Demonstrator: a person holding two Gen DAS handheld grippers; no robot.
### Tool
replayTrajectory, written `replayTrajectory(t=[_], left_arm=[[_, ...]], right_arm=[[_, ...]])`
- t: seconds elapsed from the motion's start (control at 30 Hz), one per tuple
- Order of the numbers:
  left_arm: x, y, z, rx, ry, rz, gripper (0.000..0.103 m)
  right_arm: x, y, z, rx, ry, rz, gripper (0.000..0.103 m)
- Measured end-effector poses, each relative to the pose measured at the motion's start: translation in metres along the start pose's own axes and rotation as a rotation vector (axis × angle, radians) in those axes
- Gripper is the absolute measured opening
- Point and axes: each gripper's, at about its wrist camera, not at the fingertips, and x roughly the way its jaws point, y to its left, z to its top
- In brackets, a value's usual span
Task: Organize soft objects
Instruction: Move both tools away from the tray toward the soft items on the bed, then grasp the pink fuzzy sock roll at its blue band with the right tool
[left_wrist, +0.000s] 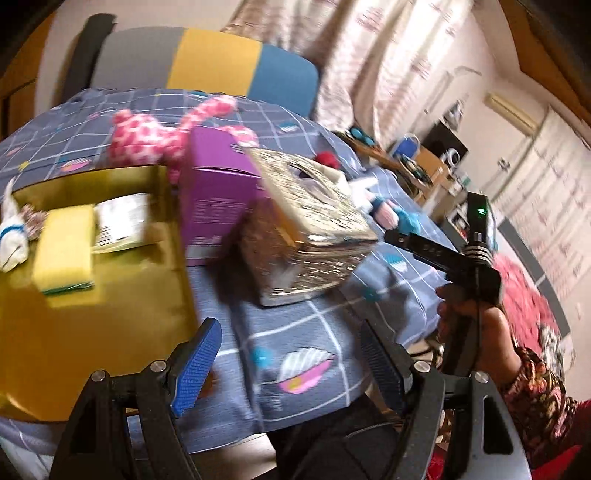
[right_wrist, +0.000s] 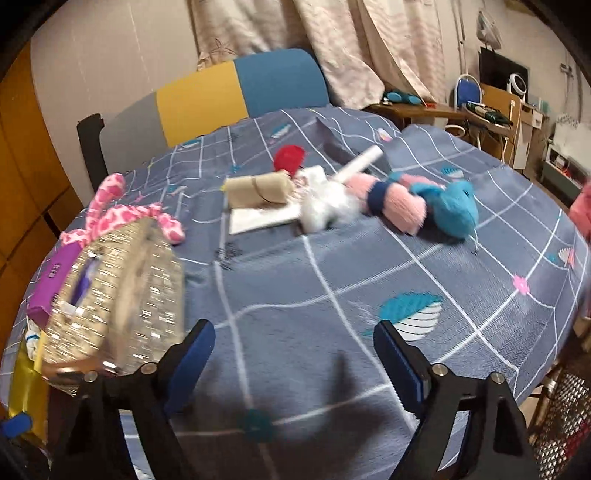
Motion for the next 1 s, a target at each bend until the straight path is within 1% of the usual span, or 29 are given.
replayTrajectory(t=[0.07, 0.1, 0.17, 0.27, 0.4, 0.53, 0.63, 0.73, 0.83, 0.93, 1.0], left_arm=[[0.003, -0.011, 0.001, 0.026, 0.009, -0.012, 0.078], [0.006, -0.019, 0.002, 0.046, 0.015, -0.02, 0.078], [0.01, -0.03, 0.004, 0.076, 0.024, -0.033, 0.078], [0.016, -0.048, 0.007, 0.119, 0.038, -0.044, 0.078], [0.023, -0.065, 0.012, 0.158, 0.053, -0.053, 0.078], [0.031, -0.074, 0.013, 0.176, 0.066, -0.051, 0.078], [0.037, -0.076, 0.016, 0.173, 0.081, -0.046, 0.078], [0.041, -0.077, 0.019, 0.167, 0.089, -0.039, 0.078], [0.045, -0.079, 0.023, 0.16, 0.092, -0.039, 0.078], [0.049, -0.083, 0.028, 0.157, 0.094, -0.043, 0.078], [0.052, -0.086, 0.032, 0.159, 0.094, -0.047, 0.078]], right_arm=[[0.007, -0.013, -0.003, 0.003, 0.007, -0.001, 0.077], [0.01, -0.019, -0.004, 0.002, 0.01, -0.004, 0.075], [0.016, -0.033, -0.003, -0.01, 0.013, -0.017, 0.067], [0.028, -0.049, 0.011, -0.048, 0.013, -0.047, 0.063], [0.043, -0.069, 0.042, -0.069, -0.006, -0.068, 0.061], [0.068, -0.088, 0.078, -0.068, 0.005, -0.097, 0.061], [0.083, -0.09, 0.097, -0.12, -0.011, -0.109, 0.061], [0.102, -0.088, 0.113, -0.18, -0.006, -0.135, 0.061], [0.119, -0.093, 0.126, -0.176, 0.011, -0.142, 0.061], [0.139, -0.096, 0.133, -0.185, 0.059, -0.169, 0.062], [0.147, -0.1, 0.136, -0.187, 0.074, -0.171, 0.062]])
